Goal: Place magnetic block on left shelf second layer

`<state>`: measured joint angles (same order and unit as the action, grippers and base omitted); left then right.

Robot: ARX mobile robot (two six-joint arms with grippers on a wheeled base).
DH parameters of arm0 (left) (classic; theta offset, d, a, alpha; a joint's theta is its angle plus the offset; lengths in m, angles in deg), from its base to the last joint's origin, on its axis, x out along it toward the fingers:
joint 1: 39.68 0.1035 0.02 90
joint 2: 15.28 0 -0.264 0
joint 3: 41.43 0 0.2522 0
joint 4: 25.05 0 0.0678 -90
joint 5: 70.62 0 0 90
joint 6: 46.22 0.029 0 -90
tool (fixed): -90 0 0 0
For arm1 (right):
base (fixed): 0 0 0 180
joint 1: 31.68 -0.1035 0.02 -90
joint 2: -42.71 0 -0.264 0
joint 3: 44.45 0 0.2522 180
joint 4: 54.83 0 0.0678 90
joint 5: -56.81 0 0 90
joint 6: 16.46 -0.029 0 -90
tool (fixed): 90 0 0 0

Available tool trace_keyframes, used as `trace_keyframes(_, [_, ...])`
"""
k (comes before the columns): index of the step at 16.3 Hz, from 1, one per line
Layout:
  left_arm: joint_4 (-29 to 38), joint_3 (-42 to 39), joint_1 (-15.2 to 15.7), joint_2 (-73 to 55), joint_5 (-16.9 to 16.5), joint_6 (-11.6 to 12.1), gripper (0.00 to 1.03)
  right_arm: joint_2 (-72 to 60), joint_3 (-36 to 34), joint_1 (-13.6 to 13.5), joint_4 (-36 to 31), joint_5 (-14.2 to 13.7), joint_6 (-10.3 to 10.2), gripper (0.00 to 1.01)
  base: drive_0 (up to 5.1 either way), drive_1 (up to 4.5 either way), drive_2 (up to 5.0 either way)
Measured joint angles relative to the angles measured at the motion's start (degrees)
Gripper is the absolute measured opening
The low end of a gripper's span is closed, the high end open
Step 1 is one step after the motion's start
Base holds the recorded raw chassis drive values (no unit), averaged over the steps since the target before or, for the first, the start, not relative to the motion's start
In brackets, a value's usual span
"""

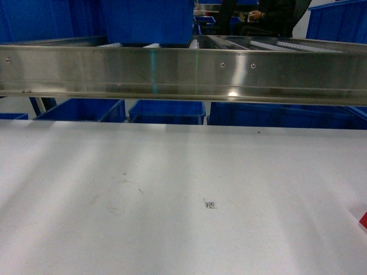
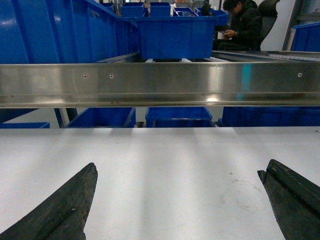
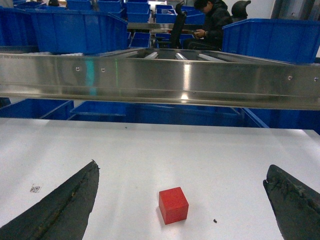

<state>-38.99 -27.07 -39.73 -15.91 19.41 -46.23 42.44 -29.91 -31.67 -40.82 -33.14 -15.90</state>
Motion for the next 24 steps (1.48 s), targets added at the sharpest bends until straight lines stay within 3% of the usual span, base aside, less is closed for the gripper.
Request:
trace_keyframes(21, [0.0,0.0,0.0,0.0,0.0,0.0,0.98,0.0,0.0,0.0,0.0,0.0,0.0,0.98,0.0,0.0,0.0])
trace_keyframes(22, [0.0,0.0,0.0,0.0,0.0,0.0,0.98,-2.5,0.1,-1.7,-2.7,-1.4,-0.3,0.98,0.0,0.0,0.0])
trace_keyframes(23, [0.0,0.0,0.0,0.0,0.0,0.0,0.98,-10.1,1.2,-2.4,-7.5,-1.2,-1.8,0.98,0.0,0.0,0.0])
trace_keyframes(24, [0.0,0.0,0.0,0.0,0.0,0.0,0.98,-21.0,3.9,-2.2,-13.9,-0.8,-4.6,0.98,0.0,0.0,0.0])
